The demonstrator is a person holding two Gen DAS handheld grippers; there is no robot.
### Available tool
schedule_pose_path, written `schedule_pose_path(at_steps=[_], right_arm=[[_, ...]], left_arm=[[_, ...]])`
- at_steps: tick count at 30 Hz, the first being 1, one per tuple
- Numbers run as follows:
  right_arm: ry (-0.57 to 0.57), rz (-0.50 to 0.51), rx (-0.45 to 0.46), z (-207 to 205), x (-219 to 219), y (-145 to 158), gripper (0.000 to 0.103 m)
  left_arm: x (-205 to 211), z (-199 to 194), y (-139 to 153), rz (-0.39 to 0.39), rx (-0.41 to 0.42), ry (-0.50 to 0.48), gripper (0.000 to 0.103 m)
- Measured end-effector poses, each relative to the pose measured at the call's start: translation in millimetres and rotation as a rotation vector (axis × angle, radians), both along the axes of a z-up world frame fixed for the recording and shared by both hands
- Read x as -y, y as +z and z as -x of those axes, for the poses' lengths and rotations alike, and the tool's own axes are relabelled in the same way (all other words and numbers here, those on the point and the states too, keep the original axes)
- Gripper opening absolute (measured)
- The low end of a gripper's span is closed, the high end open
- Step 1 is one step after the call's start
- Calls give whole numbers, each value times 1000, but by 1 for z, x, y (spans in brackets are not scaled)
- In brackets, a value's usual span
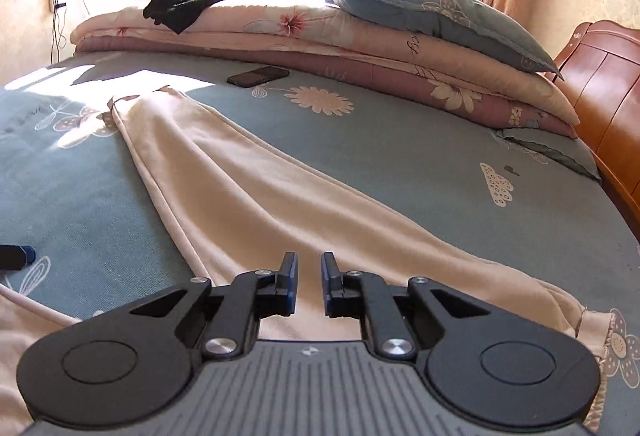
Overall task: Fold clothes
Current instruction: 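Open the right tool and release the straightened sweatpants, then move the open right tool along the beige strip to the elastic waistband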
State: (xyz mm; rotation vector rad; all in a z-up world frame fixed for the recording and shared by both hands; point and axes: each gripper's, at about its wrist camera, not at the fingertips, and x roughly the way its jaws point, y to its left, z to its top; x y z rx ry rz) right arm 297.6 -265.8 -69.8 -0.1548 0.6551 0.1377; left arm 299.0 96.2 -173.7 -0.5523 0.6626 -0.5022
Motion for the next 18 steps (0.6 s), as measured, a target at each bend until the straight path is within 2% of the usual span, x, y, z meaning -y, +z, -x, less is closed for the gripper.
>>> schedule_pose_path(at_steps=[3,5,7,10,12,16,18], right_arm=[[20,-45,-57,7,4,-3,18],[75,4,-101,12,-5,-19,20],[118,56,-167,15,-17,-42,28],[117,96,-250,29,-29,-74,28],[86,63,-190,43,-28,-80,28],[18,-105,-212,41,-8,-76,28],[-21,-163,-180,35,-1,-71,28]], left_arm=[[1,0,0,-10,4,-3,102],[3,0,0,-17,8,-4,102],[4,1,0,-28,12,-6,102],[7,1,0,-43,17,-9,102],[8,1,0,-52,21,-10,102],[10,2,0,-63,28,-13,102],[6,1,-2,-63,31,-25,102]])
